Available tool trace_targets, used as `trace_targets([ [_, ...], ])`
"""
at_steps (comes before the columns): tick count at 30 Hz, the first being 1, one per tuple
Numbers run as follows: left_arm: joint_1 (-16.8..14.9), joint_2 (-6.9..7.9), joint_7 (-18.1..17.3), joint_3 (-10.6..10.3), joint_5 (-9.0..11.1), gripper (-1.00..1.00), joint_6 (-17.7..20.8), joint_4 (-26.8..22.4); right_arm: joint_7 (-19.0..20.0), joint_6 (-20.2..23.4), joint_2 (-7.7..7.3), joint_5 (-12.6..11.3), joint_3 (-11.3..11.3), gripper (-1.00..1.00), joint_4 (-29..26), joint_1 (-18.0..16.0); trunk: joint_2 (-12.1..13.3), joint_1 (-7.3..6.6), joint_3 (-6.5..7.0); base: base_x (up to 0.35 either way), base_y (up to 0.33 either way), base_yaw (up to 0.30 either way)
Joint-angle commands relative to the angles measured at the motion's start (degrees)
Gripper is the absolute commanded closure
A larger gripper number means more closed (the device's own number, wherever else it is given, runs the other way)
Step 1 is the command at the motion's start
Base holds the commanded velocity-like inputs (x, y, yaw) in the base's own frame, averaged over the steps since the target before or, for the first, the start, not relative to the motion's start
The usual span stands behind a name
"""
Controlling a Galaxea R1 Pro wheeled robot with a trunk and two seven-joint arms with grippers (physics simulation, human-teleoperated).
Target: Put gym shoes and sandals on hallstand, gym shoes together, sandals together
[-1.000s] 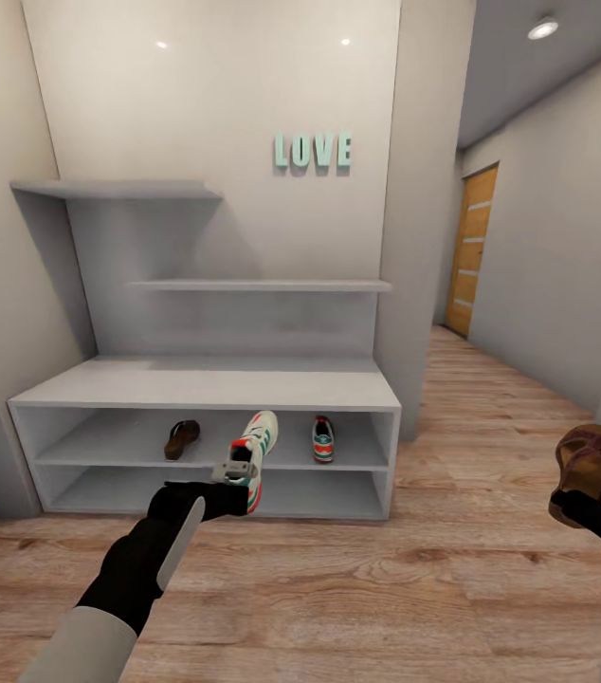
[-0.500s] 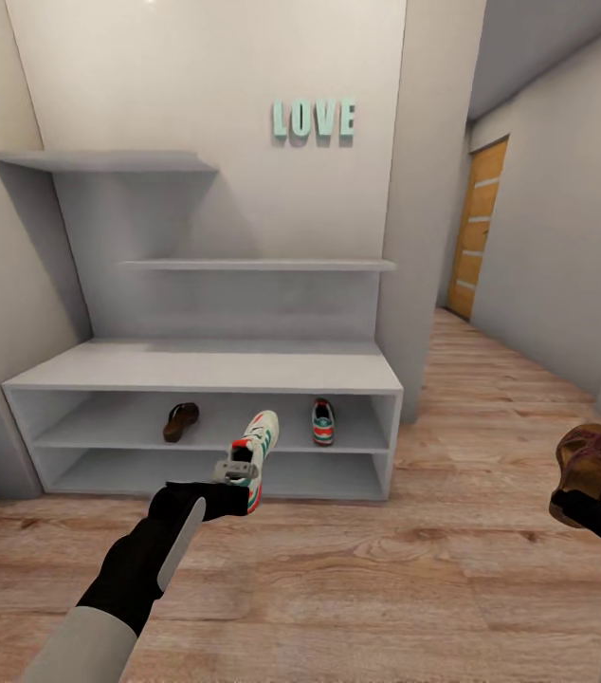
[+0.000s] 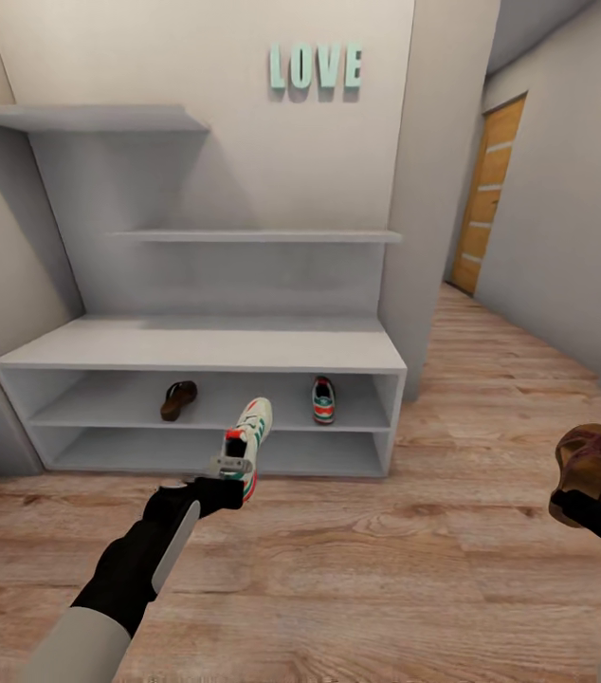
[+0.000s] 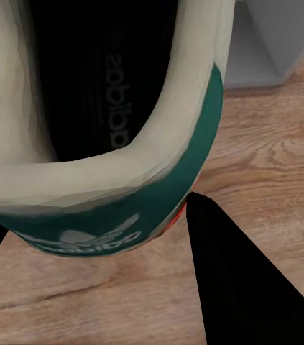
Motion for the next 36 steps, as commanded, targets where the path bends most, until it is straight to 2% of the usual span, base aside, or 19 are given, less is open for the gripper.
trace_targets([
  [1,-0.1,0.01,0.0,0.0,0.3,1.0,-0.8,0.7,0.1,0.3,0.01,0.4,0.0,1.0,0.0,-0.1,-0.1,0.01,-0.36,0.0,0.0,0.0],
  [8,0.0,-0.13,0.0,0.0,0.3,1.0,-5.5,3.0,0.1,0.3,0.0,0.4,0.0,1.0,0.0,-0.1,-0.1,0.19,-2.08,0.0,0.0,0.0],
  [16,-0.1,-0.1,0.0,0.0,0.2,1.0,-6.1,3.2,0.1,0.3,0.01,0.4,-0.1,1.0,0.0,-0.1,-0.3,0.4,-3.87,0.0,0.0,0.0],
  [24,-0.1,-0.09,0.1,0.0,0.2,1.0,-4.6,2.9,0.1,0.3,0.01,0.4,0.0,1.0,0.0,-0.1,-0.4,0.6,-5.92,0.0,0.0,0.0],
  [26,-0.2,-0.05,0.1,0.0,0.2,1.0,-2.6,2.8,0.1,0.3,0.01,0.4,0.0,1.0,0.0,-0.1,-0.4,0.6,-6.08,0.0,0.0,0.0],
  [36,-0.2,0.08,0.1,0.0,0.2,1.0,0.5,2.7,0.1,0.3,0.01,0.4,0.0,1.0,0.0,-0.1,-0.4,0.63,-6.72,0.0,0.0,0.0],
])
